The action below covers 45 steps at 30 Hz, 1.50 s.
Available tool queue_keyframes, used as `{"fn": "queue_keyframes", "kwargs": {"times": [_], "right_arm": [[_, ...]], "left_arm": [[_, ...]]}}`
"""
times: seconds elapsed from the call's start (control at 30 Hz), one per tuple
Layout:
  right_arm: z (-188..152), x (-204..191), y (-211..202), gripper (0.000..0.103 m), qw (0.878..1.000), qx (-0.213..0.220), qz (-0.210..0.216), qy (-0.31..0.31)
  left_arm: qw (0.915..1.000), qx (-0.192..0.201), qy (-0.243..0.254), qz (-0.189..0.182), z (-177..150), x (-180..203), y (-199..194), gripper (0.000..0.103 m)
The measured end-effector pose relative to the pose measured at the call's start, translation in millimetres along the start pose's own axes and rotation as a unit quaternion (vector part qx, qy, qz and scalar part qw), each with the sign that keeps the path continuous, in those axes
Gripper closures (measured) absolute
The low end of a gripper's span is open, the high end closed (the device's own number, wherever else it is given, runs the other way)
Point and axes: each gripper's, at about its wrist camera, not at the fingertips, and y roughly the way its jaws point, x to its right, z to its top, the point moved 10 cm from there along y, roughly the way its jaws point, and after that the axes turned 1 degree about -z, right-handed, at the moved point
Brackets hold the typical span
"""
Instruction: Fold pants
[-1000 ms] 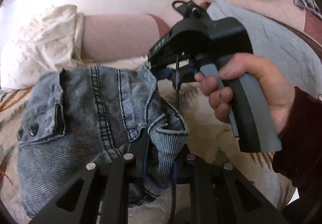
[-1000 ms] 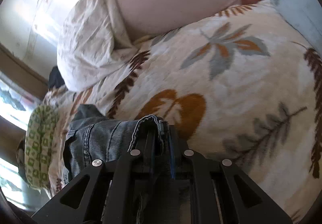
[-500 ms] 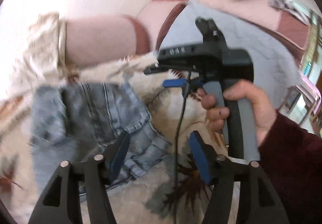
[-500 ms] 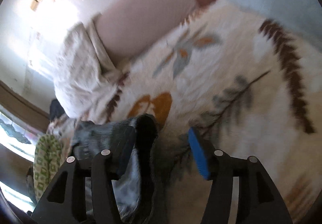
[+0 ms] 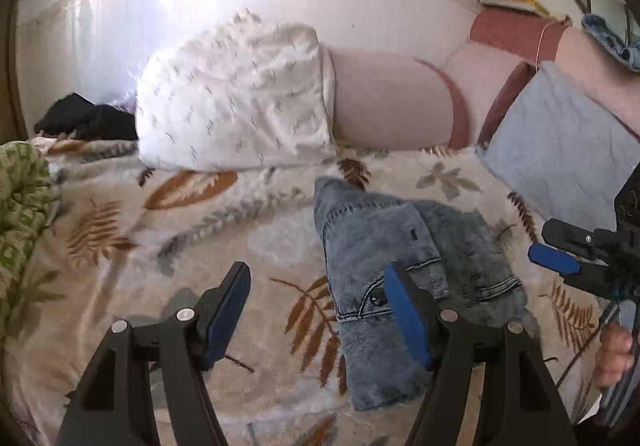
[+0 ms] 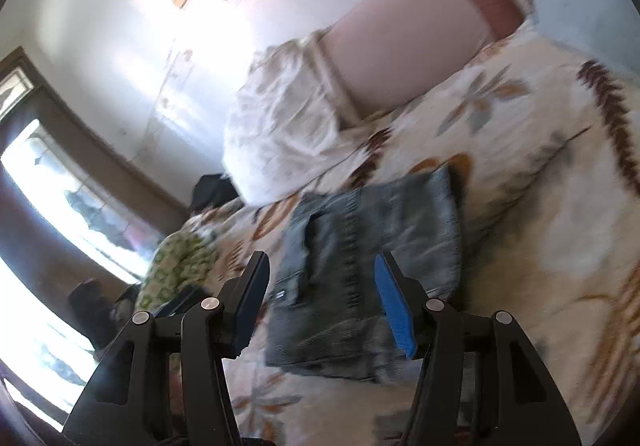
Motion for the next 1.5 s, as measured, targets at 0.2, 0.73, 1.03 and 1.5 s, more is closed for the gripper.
{"fn": "queue_keyframes", "kwargs": {"times": [0.2,0.73,1.03,1.5], "right_arm": [[-19.8,13.8,32.4,0.048,0.999,-0.038,-0.016,0.018],[-70.4,58.5,60.9,0.056,0.989,-0.131,-0.066,-0.027],[-22.2,23.0,37.9,0.050,0.993,-0.045,-0.076,-0.084],[31.2,65.9,100.9,0.050,0.993,-0.021,-0.100,-0.060]], "left_arm": [[0.9974,-0.047,0.054,0.002,-24.9,29.6,35.8,0.032],[0.9938,-0.102,0.040,0.021,-59.4,17.4,65.6,0.012],[0.9990,0.035,0.001,0.029,35.6,1.5,15.2,0.013],[0.9936,-0.049,0.049,0.089,33.2,7.2,126.8,0.017]]}}
